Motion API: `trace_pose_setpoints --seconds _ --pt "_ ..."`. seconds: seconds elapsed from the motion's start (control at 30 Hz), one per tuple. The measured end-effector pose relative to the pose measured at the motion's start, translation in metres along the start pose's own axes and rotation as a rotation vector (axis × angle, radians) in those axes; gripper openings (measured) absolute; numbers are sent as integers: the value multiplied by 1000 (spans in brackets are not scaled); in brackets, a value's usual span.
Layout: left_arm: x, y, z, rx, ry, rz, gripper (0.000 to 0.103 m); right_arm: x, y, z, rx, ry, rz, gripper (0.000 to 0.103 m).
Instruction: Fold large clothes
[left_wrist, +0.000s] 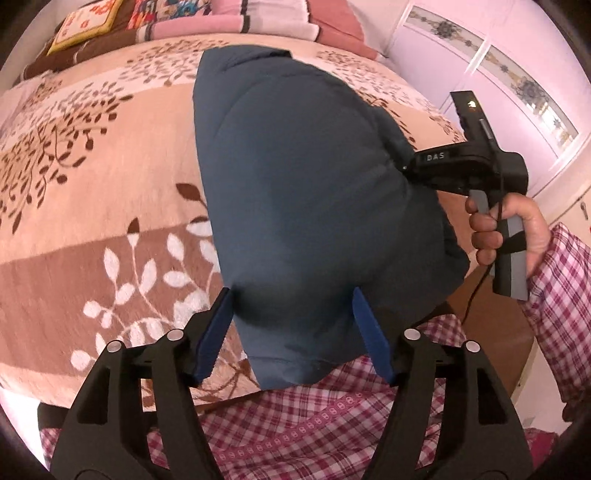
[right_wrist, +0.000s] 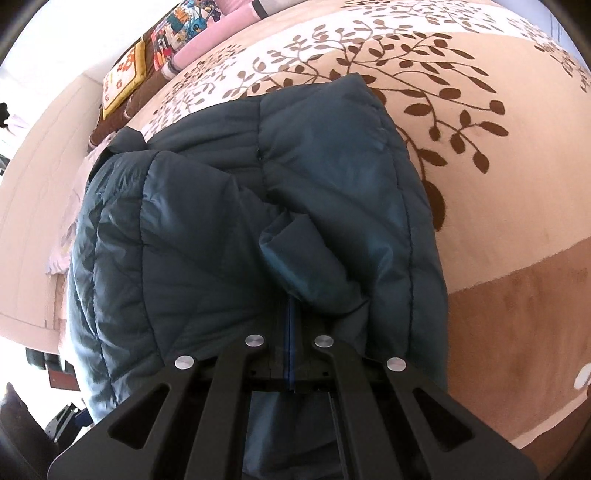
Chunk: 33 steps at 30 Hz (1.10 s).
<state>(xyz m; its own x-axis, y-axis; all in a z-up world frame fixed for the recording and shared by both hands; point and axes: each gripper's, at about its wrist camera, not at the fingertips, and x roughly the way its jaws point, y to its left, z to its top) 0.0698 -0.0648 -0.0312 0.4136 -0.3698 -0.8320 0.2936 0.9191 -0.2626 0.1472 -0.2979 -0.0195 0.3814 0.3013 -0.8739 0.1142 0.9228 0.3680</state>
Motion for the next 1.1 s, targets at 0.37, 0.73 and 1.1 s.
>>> trace_pose_setpoints --seconds 0.37,0.73,1.1 --pt "7 2 -2 -1 14 12 73 1 -1 0 10 -1 12 0" --pt "9 6 -1 -1 12 -7 76 1 5 1 -4 -2 -29 0" --pt "-22 48 19 -150 -134 -141 76 0 6 2 0 -4 -34 0"
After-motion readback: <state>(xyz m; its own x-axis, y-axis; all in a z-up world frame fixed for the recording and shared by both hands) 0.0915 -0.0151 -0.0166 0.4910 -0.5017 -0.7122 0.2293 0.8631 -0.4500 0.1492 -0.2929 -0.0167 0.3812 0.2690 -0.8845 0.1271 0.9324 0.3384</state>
